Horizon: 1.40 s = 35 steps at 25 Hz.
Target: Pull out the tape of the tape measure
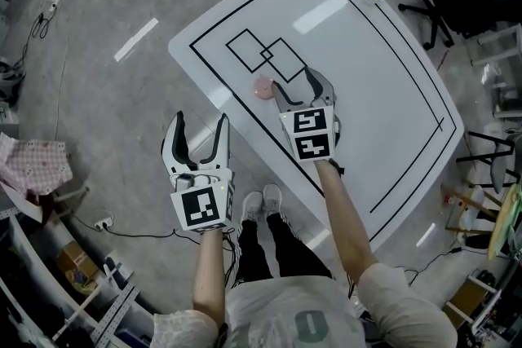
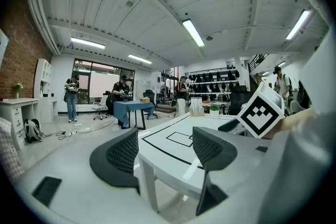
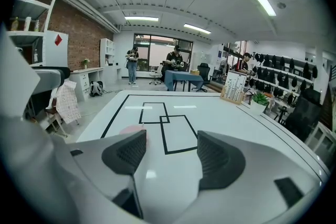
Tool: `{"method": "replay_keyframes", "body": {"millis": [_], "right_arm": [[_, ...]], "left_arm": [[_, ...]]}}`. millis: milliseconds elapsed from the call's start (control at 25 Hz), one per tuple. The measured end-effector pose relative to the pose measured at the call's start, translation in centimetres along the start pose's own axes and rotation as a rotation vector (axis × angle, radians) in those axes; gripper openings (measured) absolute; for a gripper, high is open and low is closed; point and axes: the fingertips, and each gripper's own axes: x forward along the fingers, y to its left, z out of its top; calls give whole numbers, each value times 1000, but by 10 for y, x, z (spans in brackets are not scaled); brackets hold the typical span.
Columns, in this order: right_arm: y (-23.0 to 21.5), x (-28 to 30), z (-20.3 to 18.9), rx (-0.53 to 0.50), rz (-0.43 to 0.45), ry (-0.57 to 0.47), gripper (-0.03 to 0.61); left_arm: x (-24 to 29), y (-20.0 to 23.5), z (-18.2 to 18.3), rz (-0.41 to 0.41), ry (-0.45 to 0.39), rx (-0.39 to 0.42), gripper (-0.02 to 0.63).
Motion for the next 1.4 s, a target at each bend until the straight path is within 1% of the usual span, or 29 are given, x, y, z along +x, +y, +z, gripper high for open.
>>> {"method": "replay_keyframes", "body": {"millis": [80,200,280,360,440,680,880,1000,1200,1320,1400], "right_arm": [[1,-4,4,11,14,-11,296],[15,-10,12,35,74,-27,296],[27,-8,13,52,119,-15,296],[37,-3,10,90,155,10,296],[45,1,8,114,172,41,296],[54,8,0,115,162,97,296],[58,12,-4,44,146,147,293],[58,14,-6,21,131,170,278],[59,15,-7,43,140,197,267],[60,15,-8,56,142,212,232],[60,16,-5,81,155,210,230]], "left_arm": [[-1,2,0,4,1,-2,301],[-1,5,0,10,0,-6,301],[0,6,-1,15,3,-8,301],[1,5,-2,19,9,-5,301],[0,6,-3,23,12,-2,301],[-4,12,-3,41,12,0,301],[-7,16,-6,54,25,2,301],[-10,17,-4,62,23,10,301],[-11,20,-2,73,11,9,301],[-13,21,2,77,6,12,301],[-15,21,8,75,-4,17,301]]}}
